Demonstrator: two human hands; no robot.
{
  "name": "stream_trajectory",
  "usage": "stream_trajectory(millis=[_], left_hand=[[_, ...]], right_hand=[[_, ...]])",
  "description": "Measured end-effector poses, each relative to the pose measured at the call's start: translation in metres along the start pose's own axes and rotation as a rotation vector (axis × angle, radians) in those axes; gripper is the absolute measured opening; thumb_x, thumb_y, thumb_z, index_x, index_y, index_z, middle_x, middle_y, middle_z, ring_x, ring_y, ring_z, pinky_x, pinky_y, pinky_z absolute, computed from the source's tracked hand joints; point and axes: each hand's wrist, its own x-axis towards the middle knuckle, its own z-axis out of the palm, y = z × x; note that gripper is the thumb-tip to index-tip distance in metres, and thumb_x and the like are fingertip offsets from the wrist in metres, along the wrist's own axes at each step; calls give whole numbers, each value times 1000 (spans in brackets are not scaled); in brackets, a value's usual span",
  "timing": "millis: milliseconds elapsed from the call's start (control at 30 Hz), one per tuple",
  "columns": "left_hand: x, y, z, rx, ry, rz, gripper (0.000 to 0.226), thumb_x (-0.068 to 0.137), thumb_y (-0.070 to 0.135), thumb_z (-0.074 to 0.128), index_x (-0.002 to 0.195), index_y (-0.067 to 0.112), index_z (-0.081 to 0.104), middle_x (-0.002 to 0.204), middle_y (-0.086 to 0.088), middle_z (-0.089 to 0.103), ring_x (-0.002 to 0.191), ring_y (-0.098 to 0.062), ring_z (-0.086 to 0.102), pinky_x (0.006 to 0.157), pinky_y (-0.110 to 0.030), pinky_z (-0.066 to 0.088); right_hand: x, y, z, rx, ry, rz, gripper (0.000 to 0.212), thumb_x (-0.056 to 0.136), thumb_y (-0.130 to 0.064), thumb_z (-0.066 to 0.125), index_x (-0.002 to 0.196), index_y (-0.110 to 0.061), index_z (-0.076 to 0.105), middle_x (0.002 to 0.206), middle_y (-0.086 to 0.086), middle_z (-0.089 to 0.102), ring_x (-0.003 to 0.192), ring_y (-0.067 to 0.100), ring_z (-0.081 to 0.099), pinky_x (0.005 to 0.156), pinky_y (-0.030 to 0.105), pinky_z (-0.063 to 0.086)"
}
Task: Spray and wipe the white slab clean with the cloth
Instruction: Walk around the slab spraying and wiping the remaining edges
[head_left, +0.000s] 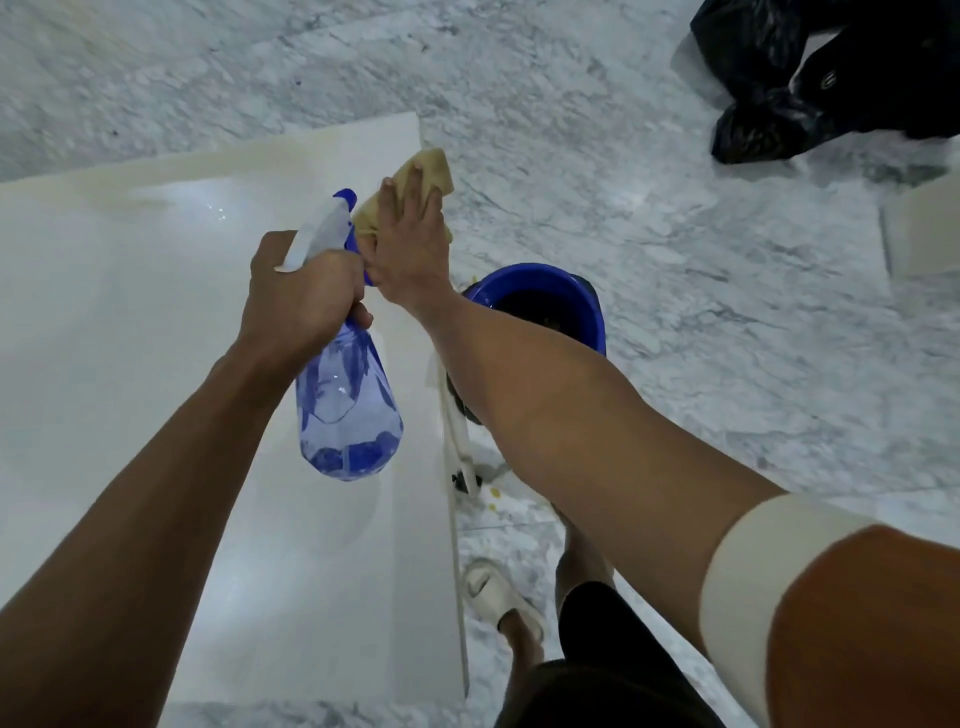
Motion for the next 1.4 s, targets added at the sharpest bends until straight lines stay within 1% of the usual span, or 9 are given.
stream_trajectory(millis=[100, 233, 533, 767, 900, 1033, 1200, 1300, 1400], left_hand=[[-11, -8, -4, 27, -6, 13, 33, 79, 5, 55, 109, 0, 68, 98, -24, 75, 41, -10, 62, 70, -41, 64], [-31, -23, -5, 60, -6, 24, 32, 82, 6, 56, 112, 2, 66, 95, -21, 74, 40, -8, 62, 61, -31, 61], [-96, -56, -1, 66, -46, 73, 15, 77, 1, 53, 68, 10, 61, 48, 0, 56, 37, -12, 57, 59, -32, 57], [-151, -103, 5, 119, -50, 136, 14, 80, 1, 53, 73, 11, 61, 59, -10, 56, 37, -9, 57, 46, -21, 54], [-188, -135, 7, 117, -40, 109, 15, 77, -1, 53, 74, 10, 63, 71, -13, 63, 38, -9, 58, 51, -24, 57], [-217, -166, 1, 133, -20, 53, 23, 72, 3, 53, 91, 2, 67, 98, -30, 71, 50, -22, 61, 62, -31, 60], [-257, -198, -11, 119, -8, -37, 41, 70, 10, 53, 104, -5, 68, 100, -26, 74, 51, -24, 61, 68, -36, 61], [-275, -205, -4, 143, -4, -58, 27, 77, 2, 52, 99, -2, 67, 95, -18, 73, 55, -25, 60, 71, -38, 62], [-289, -206, 5, 139, -3, -71, 20, 72, -3, 50, 81, 6, 66, 88, -13, 73, 60, -29, 62, 71, -39, 62]], right_hand=[[-18, -1, 2, 15, -8, 12, 79, 93, -57, 17, 155, -9, 19, 162, 26, 12, 148, 43, 16, 117, 52, 23], [-52, -3, -3, 21, 2, 23, 75, 97, -56, 25, 155, -9, 20, 162, 25, 12, 145, 43, 22, 115, 48, 27], [-149, -2, -3, 58, -27, 9, 78, 99, -54, 36, 157, -9, 12, 164, 22, 3, 145, 42, 19, 115, 44, 29], [-225, -3, 18, 76, -34, 20, 79, 99, -57, 33, 157, -7, 13, 163, 25, 4, 146, 44, 17, 119, 49, 22], [-275, -2, 35, 55, -20, 16, 81, 98, -59, 34, 157, -8, 13, 163, 25, 4, 147, 44, 17, 121, 48, 17], [-322, -4, 45, 81, 13, 35, 79, 98, -57, 39, 157, -11, 15, 164, 22, 6, 146, 43, 19, 119, 46, 22], [-383, -6, 62, 58, -22, 37, 88, 92, -65, 46, 157, -11, 18, 163, 23, 10, 144, 44, 22, 118, 47, 25], [-389, -3, 58, 52, -45, 12, 88, 92, -63, 48, 157, -14, 15, 164, 23, 4, 146, 44, 19, 118, 46, 26], [-395, -3, 58, 56, -56, 22, 89, 91, -64, 50, 157, -16, 16, 165, 21, 2, 148, 43, 15, 118, 45, 25]])
